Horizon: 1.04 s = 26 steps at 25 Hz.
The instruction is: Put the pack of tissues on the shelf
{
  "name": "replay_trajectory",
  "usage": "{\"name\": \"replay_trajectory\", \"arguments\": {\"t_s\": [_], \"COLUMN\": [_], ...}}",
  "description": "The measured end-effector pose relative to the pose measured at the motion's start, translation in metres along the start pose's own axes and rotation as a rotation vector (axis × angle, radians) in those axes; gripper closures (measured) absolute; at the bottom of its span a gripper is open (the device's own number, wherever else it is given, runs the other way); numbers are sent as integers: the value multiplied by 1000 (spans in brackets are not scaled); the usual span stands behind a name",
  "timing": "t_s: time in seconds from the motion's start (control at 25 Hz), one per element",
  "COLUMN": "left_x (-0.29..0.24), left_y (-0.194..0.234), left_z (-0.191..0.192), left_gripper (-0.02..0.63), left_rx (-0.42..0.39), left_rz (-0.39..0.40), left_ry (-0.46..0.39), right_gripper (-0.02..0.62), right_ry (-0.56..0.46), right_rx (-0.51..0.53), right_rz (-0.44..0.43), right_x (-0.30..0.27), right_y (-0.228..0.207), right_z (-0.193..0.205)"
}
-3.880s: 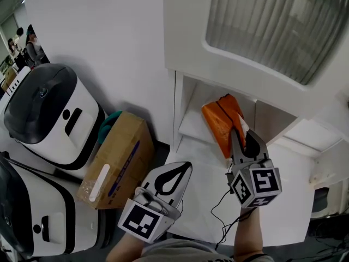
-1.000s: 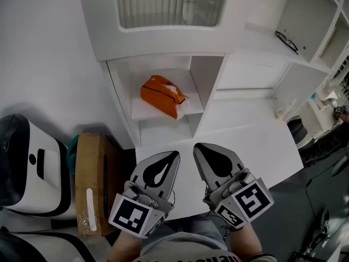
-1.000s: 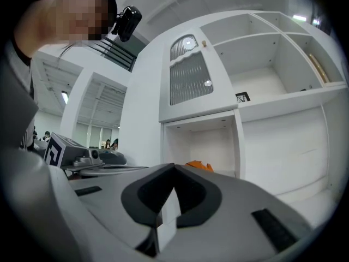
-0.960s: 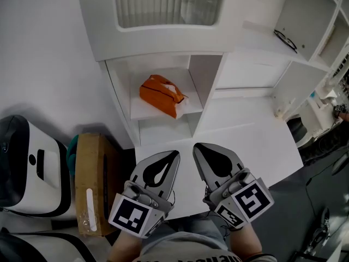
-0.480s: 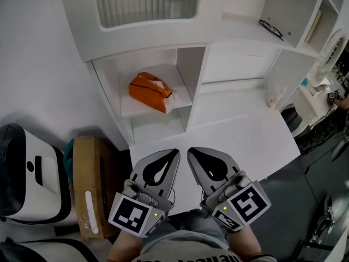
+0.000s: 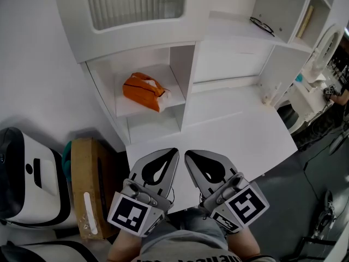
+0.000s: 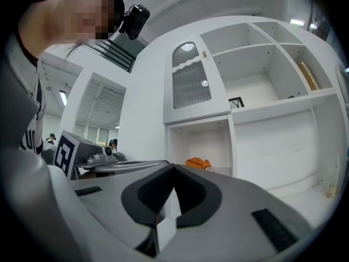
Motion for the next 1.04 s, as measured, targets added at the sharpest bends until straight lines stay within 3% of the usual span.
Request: {"name": "replay_trajectory", "arguments": {"t_s": [1.04], "left_x": [12], "left_y": [-24], "left_z": [-9], "left_gripper": [580], "left_rx": [-16], "left_rz": [3], "left_ry": [-6], "right_gripper": [603], "right_ry": [-26], "right_rx": [26], "right_rz": [24], "right_x": [23], "right_y": [10], "right_z": [-9]}}
Point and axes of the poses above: the fingertips, and each gripper's own axes: x backward along the fingers, y to its left, z out of its underside, the point moved 7 cm from there along x, backward along the fingers, and after that the axes turned 11 degrees about z, right-handed, at the moved point
